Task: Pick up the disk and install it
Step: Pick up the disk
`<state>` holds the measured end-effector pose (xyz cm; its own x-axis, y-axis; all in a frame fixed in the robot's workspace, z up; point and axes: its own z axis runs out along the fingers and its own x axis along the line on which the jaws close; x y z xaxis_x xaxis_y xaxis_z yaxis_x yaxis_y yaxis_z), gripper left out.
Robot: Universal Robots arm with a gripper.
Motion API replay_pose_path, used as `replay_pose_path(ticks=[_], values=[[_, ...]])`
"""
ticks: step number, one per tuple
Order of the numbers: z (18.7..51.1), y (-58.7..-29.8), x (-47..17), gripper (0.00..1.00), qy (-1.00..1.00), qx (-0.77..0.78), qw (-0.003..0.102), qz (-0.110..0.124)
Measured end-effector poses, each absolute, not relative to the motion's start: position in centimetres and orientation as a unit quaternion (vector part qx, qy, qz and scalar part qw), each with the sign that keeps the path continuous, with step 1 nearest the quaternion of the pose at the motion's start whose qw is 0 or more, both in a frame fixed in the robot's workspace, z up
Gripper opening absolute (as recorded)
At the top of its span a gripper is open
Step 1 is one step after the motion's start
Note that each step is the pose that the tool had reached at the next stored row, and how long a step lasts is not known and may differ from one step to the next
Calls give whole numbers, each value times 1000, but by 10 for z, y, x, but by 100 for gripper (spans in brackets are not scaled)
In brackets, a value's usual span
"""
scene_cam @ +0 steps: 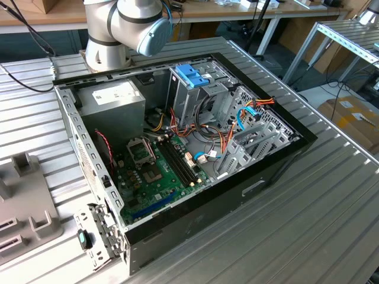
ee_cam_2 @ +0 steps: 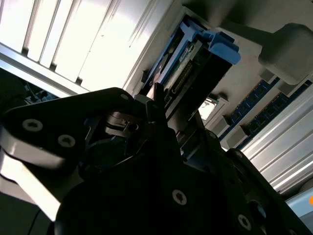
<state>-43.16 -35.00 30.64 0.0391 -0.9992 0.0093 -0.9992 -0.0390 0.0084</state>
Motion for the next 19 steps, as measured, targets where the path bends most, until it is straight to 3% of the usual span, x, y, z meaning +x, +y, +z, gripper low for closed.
replay_pose_path(ticks=[19], values=[[306, -350, -432, 35, -706, 708, 6, 0]])
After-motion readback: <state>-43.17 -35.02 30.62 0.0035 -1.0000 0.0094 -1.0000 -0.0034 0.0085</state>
